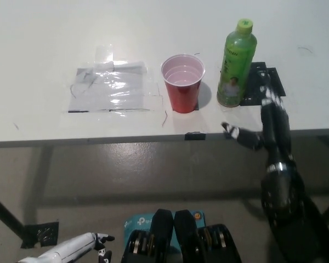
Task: The robot uses its right hand to pick up a bottle kept in the middle of the desk and tilt it into a cup kept next to it to pour water out
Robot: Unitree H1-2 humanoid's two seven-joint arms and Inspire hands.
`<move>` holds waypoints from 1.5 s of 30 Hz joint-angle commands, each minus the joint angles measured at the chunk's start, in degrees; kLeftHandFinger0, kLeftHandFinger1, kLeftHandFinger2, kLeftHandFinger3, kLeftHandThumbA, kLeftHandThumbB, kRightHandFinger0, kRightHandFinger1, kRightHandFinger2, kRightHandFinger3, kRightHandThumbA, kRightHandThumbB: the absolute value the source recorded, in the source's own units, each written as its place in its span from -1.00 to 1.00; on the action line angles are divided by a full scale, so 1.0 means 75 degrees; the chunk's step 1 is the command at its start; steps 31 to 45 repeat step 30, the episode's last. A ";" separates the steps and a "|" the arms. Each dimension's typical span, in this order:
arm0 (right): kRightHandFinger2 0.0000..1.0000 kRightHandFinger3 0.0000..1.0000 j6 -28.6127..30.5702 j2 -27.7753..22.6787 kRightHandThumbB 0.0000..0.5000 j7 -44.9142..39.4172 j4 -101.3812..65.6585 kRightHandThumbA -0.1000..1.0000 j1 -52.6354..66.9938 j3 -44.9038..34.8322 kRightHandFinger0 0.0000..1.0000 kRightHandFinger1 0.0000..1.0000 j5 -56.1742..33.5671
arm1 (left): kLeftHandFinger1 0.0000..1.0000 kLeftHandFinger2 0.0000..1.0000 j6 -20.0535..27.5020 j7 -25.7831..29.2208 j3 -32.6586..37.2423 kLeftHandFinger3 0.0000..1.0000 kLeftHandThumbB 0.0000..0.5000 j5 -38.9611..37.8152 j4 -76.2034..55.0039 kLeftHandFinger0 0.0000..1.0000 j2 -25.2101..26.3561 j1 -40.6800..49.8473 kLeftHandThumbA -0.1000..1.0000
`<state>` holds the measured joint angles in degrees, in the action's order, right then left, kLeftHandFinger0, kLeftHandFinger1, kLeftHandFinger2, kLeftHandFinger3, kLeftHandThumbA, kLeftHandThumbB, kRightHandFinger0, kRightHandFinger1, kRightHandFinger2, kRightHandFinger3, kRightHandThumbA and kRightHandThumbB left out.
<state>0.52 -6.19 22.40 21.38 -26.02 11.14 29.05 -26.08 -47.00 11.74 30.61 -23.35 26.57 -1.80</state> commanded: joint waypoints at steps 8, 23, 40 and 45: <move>1.00 1.00 -0.2635 -0.0435 -0.27 -0.2916 -0.5607 0.49 0.2433 -0.0001 1.00 1.00 -0.2224 | 1.00 1.00 -0.0114 0.0154 -0.0109 1.00 0.75 -0.0014 -0.0129 1.00 0.0142 -0.0138 1.00; 0.50 0.72 -0.0558 -0.1458 -0.45 -0.3711 -0.4001 -0.20 0.2045 0.0201 0.11 0.25 -0.2436 | 1.00 1.00 -0.0113 0.0247 -0.0095 1.00 0.66 -0.0051 -0.0194 1.00 0.0217 -0.0138 1.00; 0.45 0.75 -0.0497 -0.1487 -0.58 -0.3930 -0.4052 -0.19 0.2181 0.0388 0.03 0.17 -0.2161 | 1.00 1.00 -0.0114 0.0158 -0.0208 1.00 0.68 -0.0095 -0.0217 1.00 0.0153 0.0043 1.00; 0.45 0.75 -0.0497 -0.1487 -0.58 -0.3930 -0.4052 -0.19 0.2181 0.0388 0.03 0.17 -0.2161 | 1.00 1.00 -0.0114 0.0158 -0.0208 1.00 0.68 -0.0095 -0.0217 1.00 0.0153 0.0043 1.00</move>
